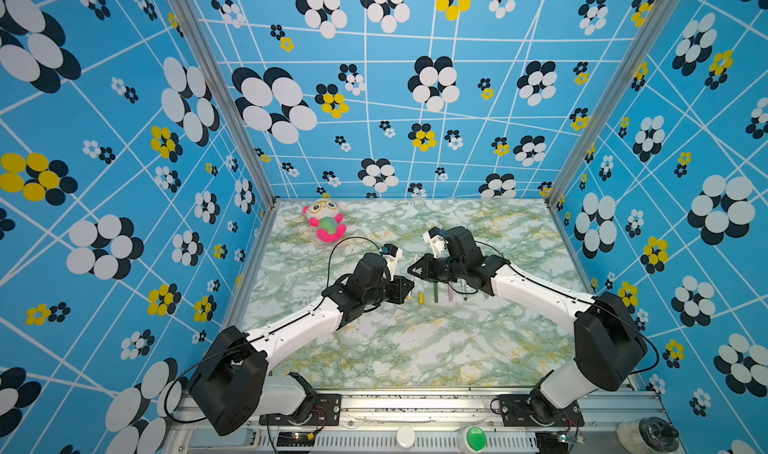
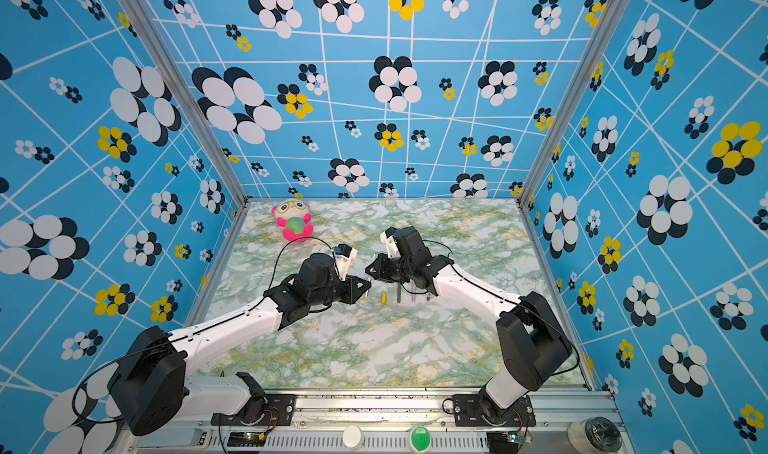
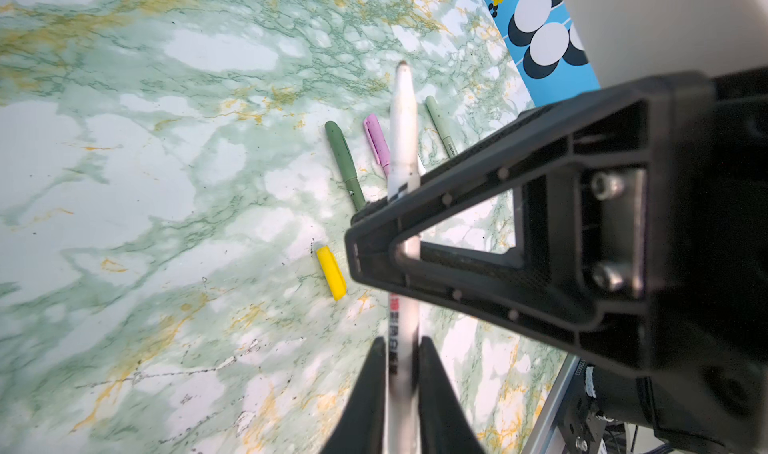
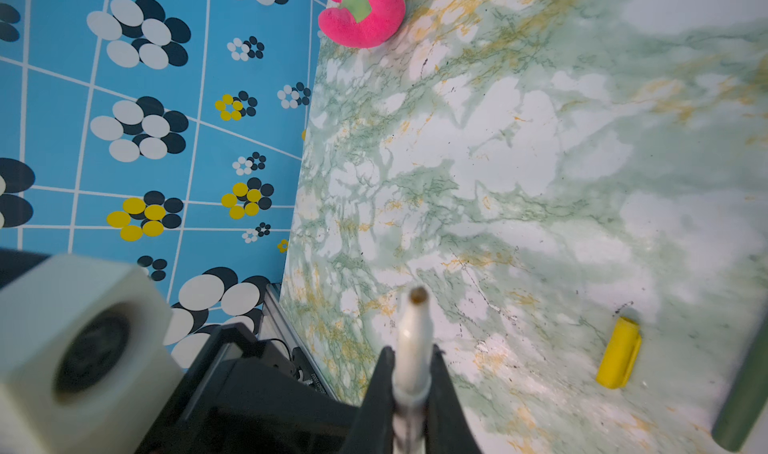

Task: Insert the pens into the pen caps
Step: 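Grasp the white marker with the left gripper and lift it upright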

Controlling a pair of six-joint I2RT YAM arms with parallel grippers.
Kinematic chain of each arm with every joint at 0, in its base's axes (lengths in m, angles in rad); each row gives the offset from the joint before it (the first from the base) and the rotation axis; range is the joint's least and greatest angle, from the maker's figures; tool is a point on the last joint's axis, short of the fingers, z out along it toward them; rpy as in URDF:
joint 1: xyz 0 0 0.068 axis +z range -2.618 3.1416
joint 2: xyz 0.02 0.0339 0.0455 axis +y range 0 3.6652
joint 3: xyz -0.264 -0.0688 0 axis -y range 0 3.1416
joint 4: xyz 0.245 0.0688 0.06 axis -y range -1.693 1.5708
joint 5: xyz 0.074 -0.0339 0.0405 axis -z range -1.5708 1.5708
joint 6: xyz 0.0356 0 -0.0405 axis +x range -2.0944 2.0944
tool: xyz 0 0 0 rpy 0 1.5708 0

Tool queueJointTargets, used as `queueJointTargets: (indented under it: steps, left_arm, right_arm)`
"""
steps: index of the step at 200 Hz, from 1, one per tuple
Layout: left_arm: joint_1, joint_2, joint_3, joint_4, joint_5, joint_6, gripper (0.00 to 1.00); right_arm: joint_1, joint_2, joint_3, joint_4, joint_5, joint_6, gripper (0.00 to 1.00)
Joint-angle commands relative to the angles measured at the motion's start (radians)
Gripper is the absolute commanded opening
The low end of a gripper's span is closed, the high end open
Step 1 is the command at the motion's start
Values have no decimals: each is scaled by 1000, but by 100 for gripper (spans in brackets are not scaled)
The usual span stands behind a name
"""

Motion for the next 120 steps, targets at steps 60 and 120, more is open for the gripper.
queueJointTargets:
  steps: [60, 120]
  left_arm:
    - [10, -7, -26, 11, -11, 0, 21]
    - [9, 2, -24, 9, -17, -6, 10]
  right_arm:
    - [15, 11, 31, 6, -41, -31, 11]
    - [27, 15, 38, -6, -56, -49, 12]
